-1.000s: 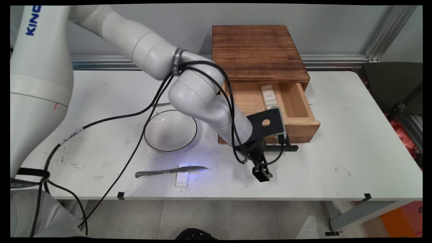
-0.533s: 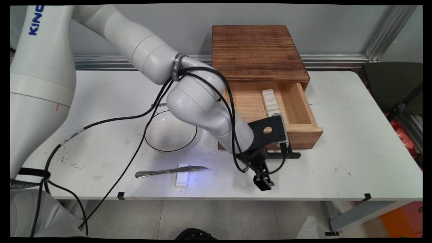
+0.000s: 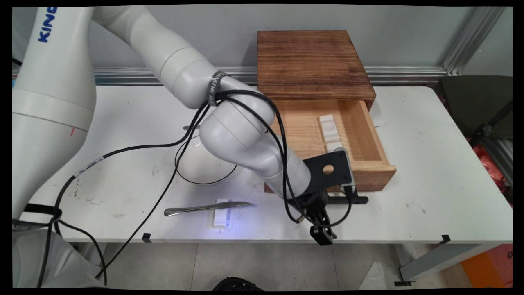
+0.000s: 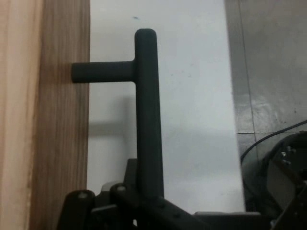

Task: Open the drawer

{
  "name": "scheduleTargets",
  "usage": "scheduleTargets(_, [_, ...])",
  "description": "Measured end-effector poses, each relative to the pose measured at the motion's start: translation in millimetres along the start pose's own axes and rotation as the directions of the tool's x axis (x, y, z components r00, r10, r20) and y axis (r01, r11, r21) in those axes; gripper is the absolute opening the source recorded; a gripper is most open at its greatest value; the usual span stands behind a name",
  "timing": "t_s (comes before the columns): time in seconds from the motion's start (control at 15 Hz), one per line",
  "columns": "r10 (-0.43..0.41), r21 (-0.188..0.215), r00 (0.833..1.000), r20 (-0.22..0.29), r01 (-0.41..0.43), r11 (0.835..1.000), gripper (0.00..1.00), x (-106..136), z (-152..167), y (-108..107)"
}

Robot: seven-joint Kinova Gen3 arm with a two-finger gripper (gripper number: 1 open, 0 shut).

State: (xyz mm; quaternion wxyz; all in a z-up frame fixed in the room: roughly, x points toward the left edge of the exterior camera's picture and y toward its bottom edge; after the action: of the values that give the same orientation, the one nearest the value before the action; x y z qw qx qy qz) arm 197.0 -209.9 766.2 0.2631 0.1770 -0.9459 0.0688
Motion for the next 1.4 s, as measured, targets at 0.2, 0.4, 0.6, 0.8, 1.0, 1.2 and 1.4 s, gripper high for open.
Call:
scheduleTargets(0.2, [-0.002, -0.010, 1.000, 0.000, 0.002, 1.000, 1.00, 1, -1, 10])
scheduleTargets(0.4, [-0.004, -0.022, 1.000, 0.000, 0.004, 1.000, 1.00, 1, -2, 19])
scheduleTargets(0.6, [-0.005, -0.034, 1.000, -0.001, 0.005, 0.999, 1.00, 1, -3, 28])
scheduleTargets(0.8, [-0.006, -0.047, 1.000, -0.002, 0.006, 0.999, 1.00, 2, -4, 37])
scheduleTargets(1.0, [-0.007, -0.058, 1.000, -0.003, 0.007, 0.998, 1.00, 2, -4, 44])
scheduleTargets(1.2, [-0.007, -0.064, 1.000, -0.004, 0.006, 0.998, 1.00, 2, -5, 49])
scheduleTargets(1.4, [-0.004, -0.070, 1.000, -0.007, 0.003, 0.998, 1.00, 2, -5, 54])
